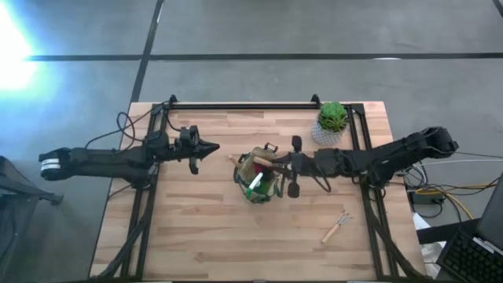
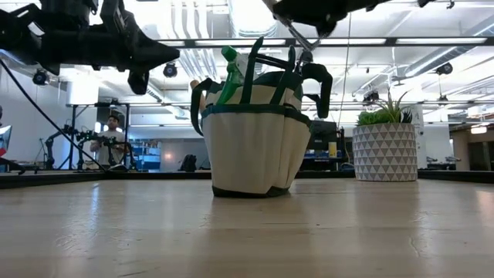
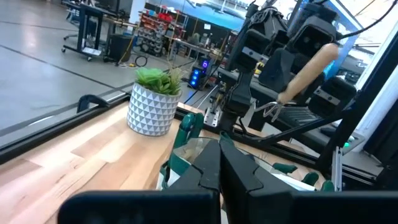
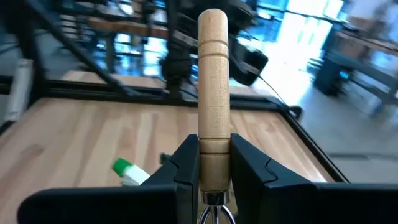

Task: Pick & Place Garden tools in Gardening bag
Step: Put the top brown hand rake into the light brown gardening bag

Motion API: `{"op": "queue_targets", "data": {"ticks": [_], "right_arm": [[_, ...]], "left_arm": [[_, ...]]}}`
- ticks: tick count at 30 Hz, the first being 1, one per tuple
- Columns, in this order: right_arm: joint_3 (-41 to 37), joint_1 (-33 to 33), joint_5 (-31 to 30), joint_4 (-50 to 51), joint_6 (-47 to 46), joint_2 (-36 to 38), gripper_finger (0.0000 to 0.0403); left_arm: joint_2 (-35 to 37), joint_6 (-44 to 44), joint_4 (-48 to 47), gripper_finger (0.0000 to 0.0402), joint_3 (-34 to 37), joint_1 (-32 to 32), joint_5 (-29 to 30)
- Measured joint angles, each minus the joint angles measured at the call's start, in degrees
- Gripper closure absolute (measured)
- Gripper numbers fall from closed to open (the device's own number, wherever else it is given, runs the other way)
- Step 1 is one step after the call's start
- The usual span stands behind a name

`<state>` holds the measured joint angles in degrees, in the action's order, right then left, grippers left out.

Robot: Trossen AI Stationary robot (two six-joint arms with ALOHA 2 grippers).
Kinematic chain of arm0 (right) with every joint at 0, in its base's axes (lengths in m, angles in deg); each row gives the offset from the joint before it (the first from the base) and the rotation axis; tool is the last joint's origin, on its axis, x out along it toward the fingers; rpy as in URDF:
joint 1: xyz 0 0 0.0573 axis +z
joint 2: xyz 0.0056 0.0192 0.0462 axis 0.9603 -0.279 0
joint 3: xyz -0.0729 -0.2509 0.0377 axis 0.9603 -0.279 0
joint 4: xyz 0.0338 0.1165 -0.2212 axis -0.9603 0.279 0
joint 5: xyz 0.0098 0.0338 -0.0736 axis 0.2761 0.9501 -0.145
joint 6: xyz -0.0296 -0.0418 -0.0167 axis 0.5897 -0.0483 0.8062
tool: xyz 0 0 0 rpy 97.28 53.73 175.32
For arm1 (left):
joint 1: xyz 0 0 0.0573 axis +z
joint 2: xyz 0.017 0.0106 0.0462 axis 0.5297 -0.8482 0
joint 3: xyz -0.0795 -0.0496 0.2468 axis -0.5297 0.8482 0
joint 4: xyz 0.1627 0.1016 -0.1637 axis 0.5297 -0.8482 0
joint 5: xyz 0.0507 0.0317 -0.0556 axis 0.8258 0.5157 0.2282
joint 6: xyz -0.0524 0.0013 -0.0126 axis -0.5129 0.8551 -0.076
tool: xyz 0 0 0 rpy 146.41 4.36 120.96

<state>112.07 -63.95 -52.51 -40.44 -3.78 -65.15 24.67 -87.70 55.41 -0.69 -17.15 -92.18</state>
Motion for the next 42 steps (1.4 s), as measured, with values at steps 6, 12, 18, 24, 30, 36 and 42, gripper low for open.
{"op": "queue_targets", "data": {"ticks": [6, 12, 18, 24, 30, 36, 42], "right_arm": [[0.00, -4.79, 10.70, -1.22, 1.81, -0.23, 0.0356], [-0.07, -7.23, 11.76, -8.59, -1.22, -3.86, 0.0356], [-0.17, -7.30, 11.13, -20.27, -1.49, -11.16, 0.0356], [0.22, -7.13, 10.95, -21.20, -0.66, -13.98, 0.0356], [-0.33, -6.43, 3.57, -24.17, -3.15, -13.91, 0.0356], [-0.79, -5.54, 3.21, -30.85, -3.12, -16.70, 0.0356], [-0.85, -5.60, 3.80, -30.96, -1.88, -19.69, 0.0356]], "left_arm": [[0.00, 0.01, 0.10, 0.0399, 0.00, 0.00, -0.03], [0.00, 0.63, 0.35, 0.0399, -0.04, 0.00, -0.15], [-0.07, 0.74, 0.67, 0.0399, -0.17, 0.00, -0.15], [-0.22, 0.58, 1.26, 0.0399, -0.17, -0.04, -1.31], [-0.22, 0.57, 3.45, 0.0396, -0.17, -0.04, -1.31], [-0.53, 0.48, 3.65, 0.0384, -0.15, -0.04, -1.29], [-1.24, 0.33, 3.62, 0.0385, -0.09, -0.04, -1.33]]}}
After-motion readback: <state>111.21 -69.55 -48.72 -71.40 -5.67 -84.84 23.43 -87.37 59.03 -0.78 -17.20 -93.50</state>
